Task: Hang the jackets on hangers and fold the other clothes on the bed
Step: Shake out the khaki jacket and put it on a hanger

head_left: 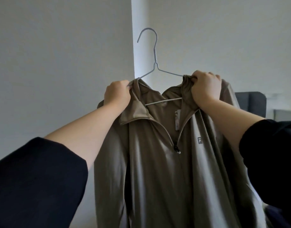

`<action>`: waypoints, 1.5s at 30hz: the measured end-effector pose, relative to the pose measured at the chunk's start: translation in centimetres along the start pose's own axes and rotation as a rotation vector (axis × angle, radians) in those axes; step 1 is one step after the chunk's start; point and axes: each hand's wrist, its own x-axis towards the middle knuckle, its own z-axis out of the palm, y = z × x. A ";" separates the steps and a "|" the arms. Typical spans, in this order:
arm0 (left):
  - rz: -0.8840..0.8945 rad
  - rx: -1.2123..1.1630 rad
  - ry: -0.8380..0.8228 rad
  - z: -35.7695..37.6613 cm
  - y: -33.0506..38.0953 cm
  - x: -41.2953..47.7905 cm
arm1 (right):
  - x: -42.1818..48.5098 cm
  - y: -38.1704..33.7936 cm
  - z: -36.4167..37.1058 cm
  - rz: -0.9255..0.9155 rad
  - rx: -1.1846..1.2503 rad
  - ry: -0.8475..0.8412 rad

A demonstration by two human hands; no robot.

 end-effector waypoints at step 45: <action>-0.279 -0.302 -0.710 41.7 -7.5 -42.9 | -44.9 19.3 29.3 0.412 -0.227 -1.397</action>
